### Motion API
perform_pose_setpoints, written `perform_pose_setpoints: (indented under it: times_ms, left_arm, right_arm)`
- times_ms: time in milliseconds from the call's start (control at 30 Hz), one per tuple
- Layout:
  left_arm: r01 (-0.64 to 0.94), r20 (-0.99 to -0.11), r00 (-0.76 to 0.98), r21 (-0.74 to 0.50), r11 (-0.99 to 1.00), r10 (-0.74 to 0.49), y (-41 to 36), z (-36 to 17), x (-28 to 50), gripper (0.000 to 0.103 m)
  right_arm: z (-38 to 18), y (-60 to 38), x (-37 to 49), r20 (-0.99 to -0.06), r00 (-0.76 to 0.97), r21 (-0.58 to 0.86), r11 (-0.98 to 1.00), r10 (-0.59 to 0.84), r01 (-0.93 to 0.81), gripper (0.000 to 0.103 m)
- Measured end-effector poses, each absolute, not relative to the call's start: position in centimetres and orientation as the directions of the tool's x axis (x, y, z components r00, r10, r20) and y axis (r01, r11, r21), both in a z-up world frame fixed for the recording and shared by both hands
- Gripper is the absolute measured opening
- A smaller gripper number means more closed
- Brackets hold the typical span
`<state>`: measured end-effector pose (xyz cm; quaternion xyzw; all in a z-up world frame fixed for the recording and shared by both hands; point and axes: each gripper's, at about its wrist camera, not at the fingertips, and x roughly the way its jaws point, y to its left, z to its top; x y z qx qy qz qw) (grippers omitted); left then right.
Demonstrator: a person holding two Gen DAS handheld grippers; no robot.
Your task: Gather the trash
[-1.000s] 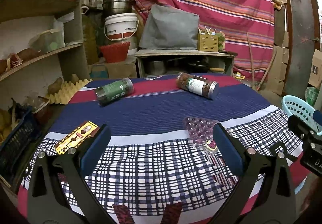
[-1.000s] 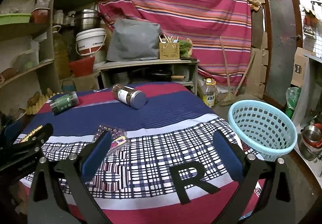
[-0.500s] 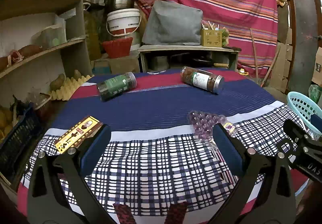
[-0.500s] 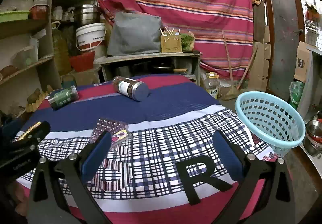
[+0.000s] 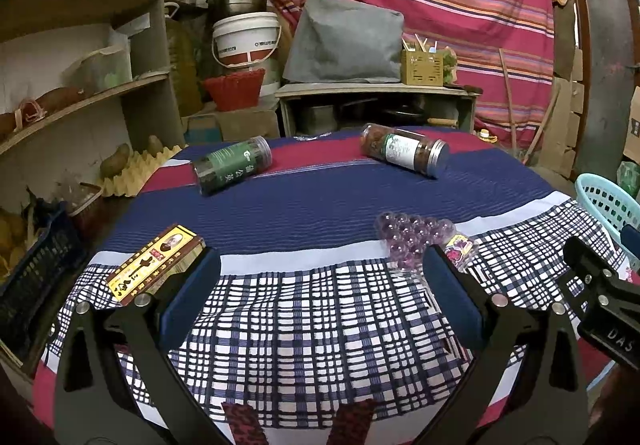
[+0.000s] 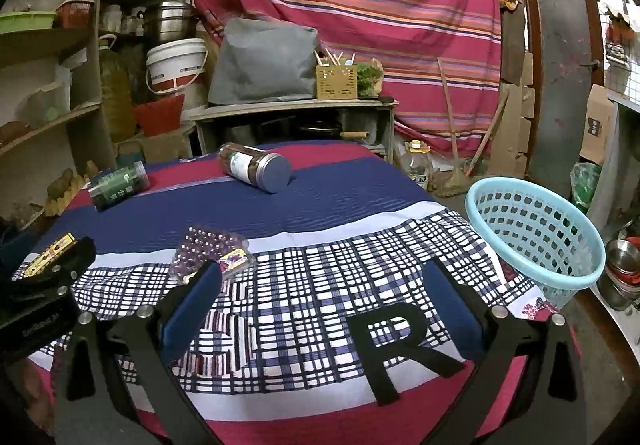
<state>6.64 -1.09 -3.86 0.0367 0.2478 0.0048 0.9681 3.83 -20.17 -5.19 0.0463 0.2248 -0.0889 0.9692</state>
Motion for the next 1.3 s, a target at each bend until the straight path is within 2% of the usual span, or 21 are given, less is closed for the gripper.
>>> perform_pose_setpoints:
  times_ms: [1300]
  left_arm:
    - [-0.002,-0.484,0.875,0.053,0.999,0.028,-0.80,-3.71,6.62,0.098]
  right_arm:
    - [-4.74,-20.34,3.55,-0.431,0.885,0.017,0.979,-0.177,0.204,0.098]
